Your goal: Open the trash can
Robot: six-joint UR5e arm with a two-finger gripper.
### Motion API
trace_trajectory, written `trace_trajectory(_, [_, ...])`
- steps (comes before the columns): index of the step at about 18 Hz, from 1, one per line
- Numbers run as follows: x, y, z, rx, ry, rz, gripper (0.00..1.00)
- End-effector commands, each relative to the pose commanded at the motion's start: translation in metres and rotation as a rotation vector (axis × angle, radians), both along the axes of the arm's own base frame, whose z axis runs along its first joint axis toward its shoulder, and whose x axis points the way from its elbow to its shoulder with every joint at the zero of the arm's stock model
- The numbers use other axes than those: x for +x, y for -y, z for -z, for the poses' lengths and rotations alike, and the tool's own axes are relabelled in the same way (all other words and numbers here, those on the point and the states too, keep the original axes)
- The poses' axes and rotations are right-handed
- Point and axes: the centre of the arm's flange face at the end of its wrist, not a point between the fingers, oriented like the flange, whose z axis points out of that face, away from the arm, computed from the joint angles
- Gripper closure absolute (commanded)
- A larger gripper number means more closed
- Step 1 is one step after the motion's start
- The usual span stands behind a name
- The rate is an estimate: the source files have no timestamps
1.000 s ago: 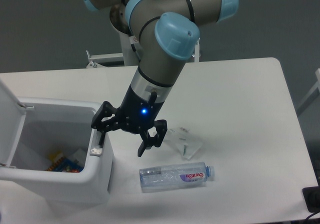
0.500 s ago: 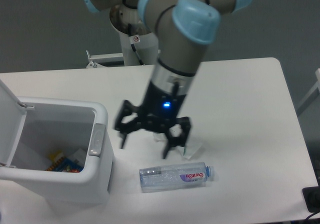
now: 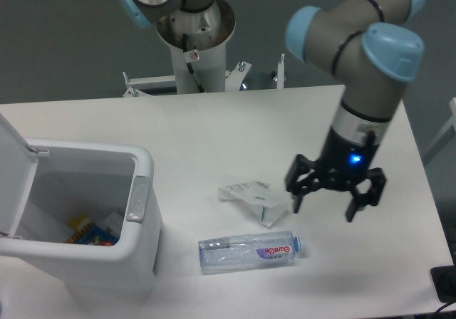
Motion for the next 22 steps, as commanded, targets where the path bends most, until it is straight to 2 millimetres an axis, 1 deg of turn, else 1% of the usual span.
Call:
trace_trajectory(1, [-0.008, 0.008, 0.012, -0.051, -0.024, 0.045, 0.0])
trace_trajectory(2, [-0.013, 0.013, 0.016, -0.083, -0.041, 0.077, 0.0])
trace_trajectory(4, [-0.02, 0.022, 0.018, -0.108, -0.073, 0.141, 0.0])
trace_trajectory(7, [-0.023, 0.031, 0.03, -0.123, -0.093, 0.238, 0.0])
trace_trajectory(8, [-0.021, 0.034, 0.038, -0.144, -0.086, 0.237, 0.0])
trace_trajectory(9, [-0.019, 0.04, 0.045, -0.202, -0.094, 0.236, 0.0])
trace_trajectory(10, [-0.02, 0.045, 0.047, -0.248, -0.103, 0.234, 0.0])
trace_trajectory(12, [-0.019, 0.046, 0.054, -0.292, -0.108, 0.241, 0.0])
trace_trajectory(15, [-0.021, 0.045, 0.06, -0.302, -0.118, 0.296, 0.0])
trace_trajectory(17, [-0.024, 0.044, 0.063, -0.306, -0.116, 0.296, 0.0])
trace_trajectory(19, [-0.025, 0.043, 0.06, -0.307, -0.126, 0.31, 0.0])
trace_trajectory(22, [-0.024, 0.039, 0.063, -0.312, -0.142, 0.392, 0.0])
